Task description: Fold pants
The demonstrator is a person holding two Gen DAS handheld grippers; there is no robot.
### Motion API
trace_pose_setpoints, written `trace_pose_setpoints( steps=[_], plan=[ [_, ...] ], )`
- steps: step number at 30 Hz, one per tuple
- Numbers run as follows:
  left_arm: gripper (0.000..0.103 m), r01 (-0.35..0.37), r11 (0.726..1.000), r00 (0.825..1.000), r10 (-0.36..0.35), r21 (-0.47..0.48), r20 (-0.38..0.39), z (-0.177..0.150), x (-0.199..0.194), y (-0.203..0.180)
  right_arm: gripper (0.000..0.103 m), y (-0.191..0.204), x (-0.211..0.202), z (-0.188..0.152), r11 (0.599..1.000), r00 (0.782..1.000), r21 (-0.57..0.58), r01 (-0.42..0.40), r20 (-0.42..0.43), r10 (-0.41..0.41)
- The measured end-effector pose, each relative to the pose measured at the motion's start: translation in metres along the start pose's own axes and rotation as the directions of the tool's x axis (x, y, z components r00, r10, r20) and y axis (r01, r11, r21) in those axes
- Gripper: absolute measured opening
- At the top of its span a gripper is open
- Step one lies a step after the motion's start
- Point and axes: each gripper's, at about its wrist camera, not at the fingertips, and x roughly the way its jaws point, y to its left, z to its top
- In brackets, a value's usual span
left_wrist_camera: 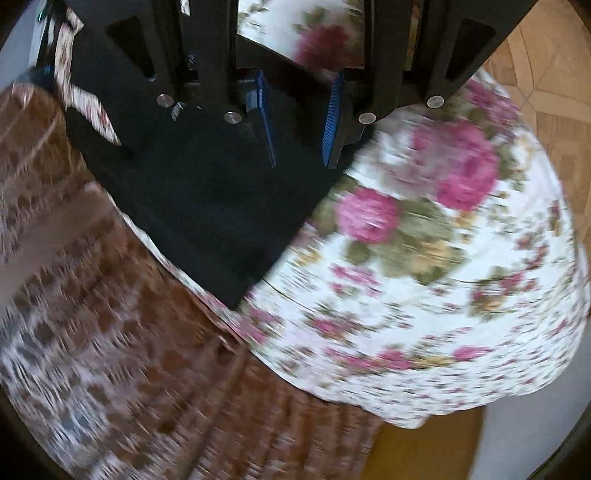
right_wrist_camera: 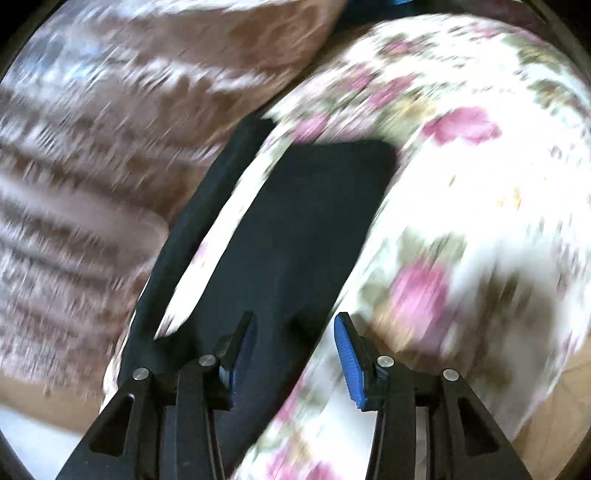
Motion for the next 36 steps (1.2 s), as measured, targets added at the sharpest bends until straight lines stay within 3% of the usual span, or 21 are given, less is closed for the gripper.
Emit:
trace_pose_setpoints(
  steps=[5,7,8,9,10,12,17,22,27,32,34,35,36],
  plan=[
    [0.025,0.044,0.996,0.998,-0.040,0.077,-0.057,-0.016,0.013,-0.037,0.043,-0.013,0.026,0.046,0.994,0.994,0.044,0.100,0.032,-0.101],
    [0.025,0.053,0.992,0.997,-0.045,0.115,-0.066,-0.020,0.012,-0.051,0.038,-0.014,0.033,0.059,0.991,0.992,0.050,0.120,0.039,-0.122],
    [0.025,0.055,0.990,0.997,-0.047,0.126,-0.066,-0.023,0.011,-0.056,0.030,-0.013,0.037,0.064,0.990,0.990,0.050,0.130,0.043,-0.132],
    [0.025,0.058,0.989,0.996,-0.049,0.139,-0.069,-0.025,0.011,-0.061,0.015,-0.017,0.041,0.068,0.989,0.989,0.045,0.143,0.034,-0.144],
    [0.025,0.064,0.986,0.996,-0.052,0.153,-0.076,-0.026,0.012,-0.066,0.008,-0.017,0.045,0.072,0.988,0.988,0.040,0.150,0.028,-0.151],
    [0.026,0.064,0.983,0.995,-0.050,0.175,-0.084,-0.028,0.014,-0.074,0.007,-0.010,0.041,0.074,0.985,0.985,0.007,0.170,0.032,-0.170],
    [0.026,0.080,0.974,0.992,-0.058,0.213,-0.111,-0.031,0.021,-0.085,0.007,0.008,-0.019,0.065,0.971,0.967,-0.087,0.224,0.141,-0.210],
    [0.026,0.067,0.973,0.989,-0.035,0.221,-0.145,-0.036,0.031,-0.082,0.007,-0.014,-0.071,0.056,0.966,0.949,-0.044,0.256,0.202,-0.243],
    [0.026,0.021,0.979,0.983,0.016,0.201,-0.183,-0.037,0.040,-0.067,0.007,-0.051,-0.065,0.038,0.942,0.932,0.017,0.335,0.142,-0.334],
    [0.026,-0.007,0.985,0.992,0.029,0.173,-0.126,-0.024,0.023,-0.044,0.009,-0.074,-0.051,0.030,0.945,0.939,0.062,0.321,0.111,-0.327],
    [0.028,-0.026,0.992,0.996,0.036,0.124,-0.076,-0.009,0.008,-0.024,0.020,-0.074,-0.059,0.030,0.952,0.946,0.056,0.301,0.111,-0.305],
    [0.033,-0.036,0.995,0.997,0.042,0.096,-0.058,-0.002,0.002,-0.013,0.033,-0.074,-0.063,0.031,0.951,0.944,0.060,0.305,0.110,-0.310],
    [0.034,-0.041,0.997,0.998,0.044,0.068,-0.039,0.004,-0.004,-0.001,0.039,-0.074,-0.072,0.031,0.947,0.939,0.068,0.314,0.124,-0.321]
  ],
)
